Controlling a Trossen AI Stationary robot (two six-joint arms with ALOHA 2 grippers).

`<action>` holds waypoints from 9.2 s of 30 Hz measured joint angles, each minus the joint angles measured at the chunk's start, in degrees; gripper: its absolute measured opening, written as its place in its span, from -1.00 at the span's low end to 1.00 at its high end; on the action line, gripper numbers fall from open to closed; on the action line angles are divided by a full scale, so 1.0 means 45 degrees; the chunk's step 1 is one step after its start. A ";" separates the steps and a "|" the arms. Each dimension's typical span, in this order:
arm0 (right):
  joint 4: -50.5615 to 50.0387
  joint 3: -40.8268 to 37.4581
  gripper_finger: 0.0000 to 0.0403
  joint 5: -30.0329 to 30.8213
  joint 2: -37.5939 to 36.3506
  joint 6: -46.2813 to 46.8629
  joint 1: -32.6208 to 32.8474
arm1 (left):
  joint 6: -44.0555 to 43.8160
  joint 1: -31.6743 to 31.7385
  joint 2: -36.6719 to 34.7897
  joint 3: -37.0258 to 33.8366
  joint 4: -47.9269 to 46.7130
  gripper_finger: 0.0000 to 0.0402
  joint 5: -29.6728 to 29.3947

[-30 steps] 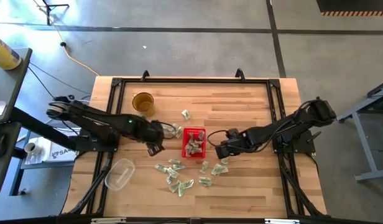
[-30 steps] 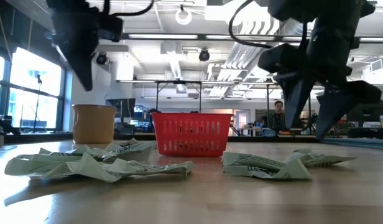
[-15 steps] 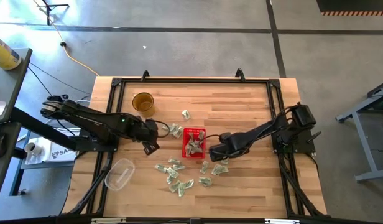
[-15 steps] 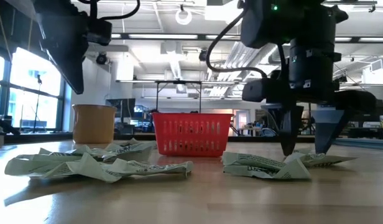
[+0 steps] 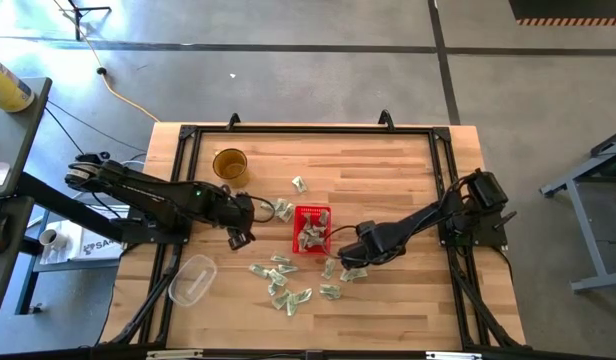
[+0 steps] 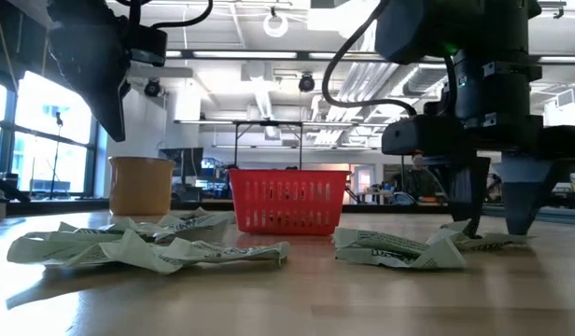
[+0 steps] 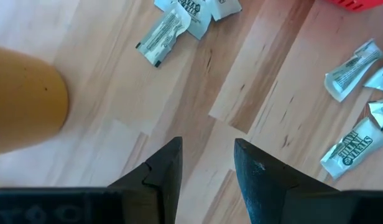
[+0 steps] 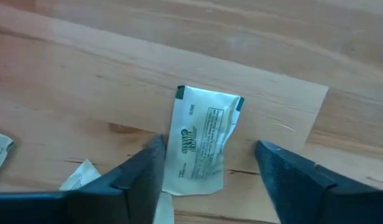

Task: Pick and place Stevia / Truvia into bins
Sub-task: Put the white stevia packet into the red basket

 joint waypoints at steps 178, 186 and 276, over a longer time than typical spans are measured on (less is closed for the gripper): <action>0.5780 -0.2763 0.19 0.2076 -0.2459 -1.6308 0.2602 | 0.0275 -0.0720 0.3045 0.3369 0.0762 0.10 0.2029; 0.5601 -0.2702 -0.08 0.1915 -0.1545 -1.3958 0.1862 | 0.0242 -0.1100 0.3031 0.3371 -0.0220 0.10 0.1753; -0.4073 0.1801 0.71 0.4502 -0.5798 -1.2369 -0.0514 | 0.3238 0.2701 0.5894 0.4138 0.5564 -0.33 0.6243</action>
